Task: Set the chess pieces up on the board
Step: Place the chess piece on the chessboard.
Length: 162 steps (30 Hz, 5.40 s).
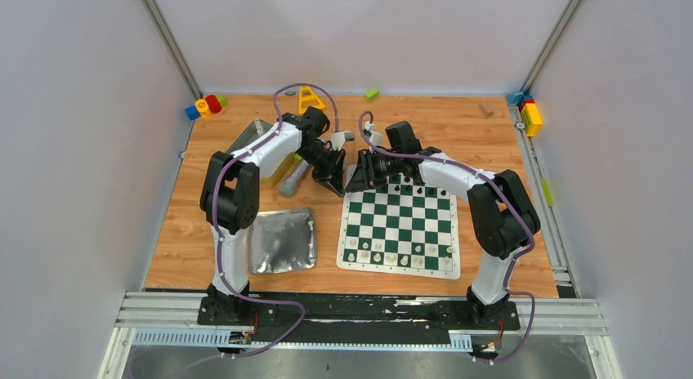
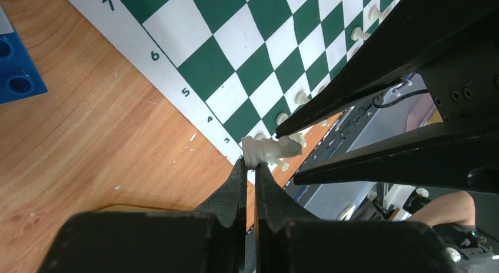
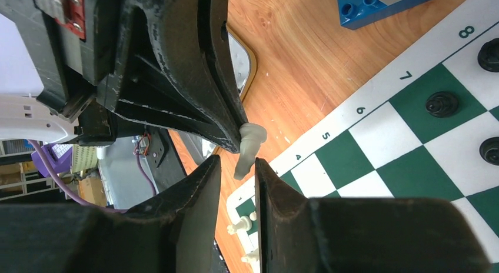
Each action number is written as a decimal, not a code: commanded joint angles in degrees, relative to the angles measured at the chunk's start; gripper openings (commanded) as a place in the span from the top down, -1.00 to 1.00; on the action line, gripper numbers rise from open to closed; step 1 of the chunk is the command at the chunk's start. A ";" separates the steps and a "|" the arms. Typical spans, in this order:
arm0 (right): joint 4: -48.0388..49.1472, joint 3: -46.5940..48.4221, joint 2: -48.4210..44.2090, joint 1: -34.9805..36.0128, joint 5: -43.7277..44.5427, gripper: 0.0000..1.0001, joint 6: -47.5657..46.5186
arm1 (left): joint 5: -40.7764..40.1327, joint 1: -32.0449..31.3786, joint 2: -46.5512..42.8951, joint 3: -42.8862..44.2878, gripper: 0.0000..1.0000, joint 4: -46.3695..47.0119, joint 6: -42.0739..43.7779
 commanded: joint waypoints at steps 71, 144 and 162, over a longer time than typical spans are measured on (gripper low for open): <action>-62.35 -12.83 -29.26 -3.02 29.92 1.00 -58.12 | -34.77 4.51 -25.67 -7.55 -0.99 2.27 13.55; -53.67 -15.13 -13.17 6.45 36.48 0.66 -52.14 | -35.50 4.51 -29.64 -10.42 -1.00 3.33 14.50; -57.17 -6.76 -21.30 6.17 30.17 0.22 -50.76 | -38.08 4.95 -36.27 -23.85 -1.00 1.74 27.37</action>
